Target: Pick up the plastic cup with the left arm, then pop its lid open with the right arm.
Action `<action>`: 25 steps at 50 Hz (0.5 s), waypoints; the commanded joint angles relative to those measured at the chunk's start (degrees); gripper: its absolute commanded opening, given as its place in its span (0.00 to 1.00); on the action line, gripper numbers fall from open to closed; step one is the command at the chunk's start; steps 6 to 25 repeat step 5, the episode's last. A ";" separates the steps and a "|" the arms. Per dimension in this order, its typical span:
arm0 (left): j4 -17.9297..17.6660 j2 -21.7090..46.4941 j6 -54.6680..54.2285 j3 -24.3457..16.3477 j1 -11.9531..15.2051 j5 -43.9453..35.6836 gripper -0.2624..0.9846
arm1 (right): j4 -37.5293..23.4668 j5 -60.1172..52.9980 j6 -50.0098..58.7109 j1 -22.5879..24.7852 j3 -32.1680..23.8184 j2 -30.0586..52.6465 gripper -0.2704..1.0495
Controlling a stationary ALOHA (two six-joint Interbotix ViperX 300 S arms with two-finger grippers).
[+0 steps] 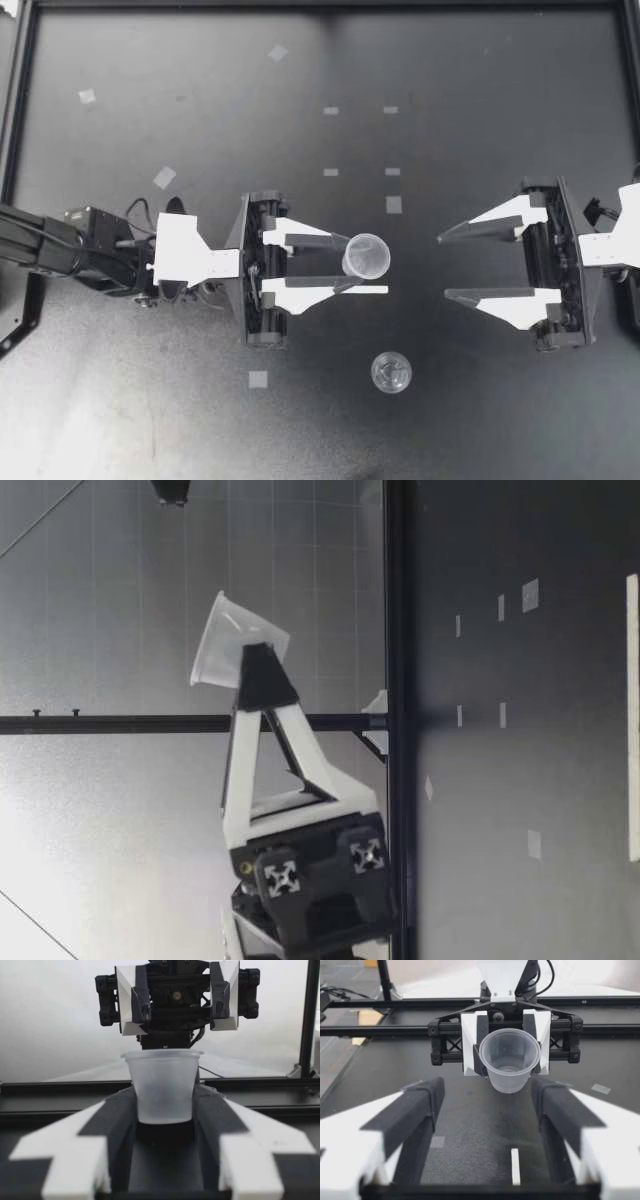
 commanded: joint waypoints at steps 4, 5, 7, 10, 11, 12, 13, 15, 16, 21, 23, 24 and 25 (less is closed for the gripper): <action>0.09 -1.67 0.09 -0.79 0.09 -0.18 0.23 | 0.09 -0.26 0.09 0.00 -0.62 -0.35 0.73; 0.09 -1.67 0.09 -0.79 0.09 -0.18 0.23 | 0.09 -0.26 0.09 0.00 -0.62 -0.44 0.73; 0.09 -1.67 0.09 -0.79 0.09 -0.18 0.23 | 0.09 -0.26 0.09 0.00 -0.62 -0.44 0.73; 0.09 -1.67 0.09 -0.79 0.09 -0.18 0.23 | 0.09 -0.26 0.09 0.00 -0.62 -0.44 0.73; 0.09 -1.67 0.09 -0.79 0.09 -0.18 0.23 | 0.09 -0.26 0.09 0.00 -0.62 -0.44 0.73; 0.09 -1.67 0.09 -0.79 0.09 -0.18 0.23 | 0.09 -0.26 0.09 0.00 -0.62 -0.44 0.73; 0.09 -1.67 0.09 -0.79 0.09 -0.18 0.23 | 0.09 -0.26 0.09 0.00 -0.62 -0.44 0.73; 0.09 -1.67 0.09 -0.79 0.09 -0.18 0.23 | 0.09 -0.26 0.09 0.00 -0.62 -0.44 0.73; 0.09 -1.67 0.09 -0.79 0.09 -0.18 0.23 | 0.09 -0.26 0.09 0.00 -0.62 -0.44 0.73; 0.09 -1.67 0.09 -0.79 0.09 -0.18 0.23 | 0.09 -0.26 0.09 0.00 -0.62 -0.44 0.73; 0.09 -1.67 0.09 -0.79 0.09 -0.18 0.23 | 0.09 -0.26 0.09 0.00 -0.62 -0.44 0.73; 0.09 -1.67 0.09 -0.79 0.09 -0.18 0.23 | 0.09 -0.26 0.09 0.00 -0.62 -0.44 0.73; 0.09 -1.67 0.09 -0.79 0.09 -0.18 0.23 | 0.09 -0.26 0.09 0.00 -0.62 -0.44 0.73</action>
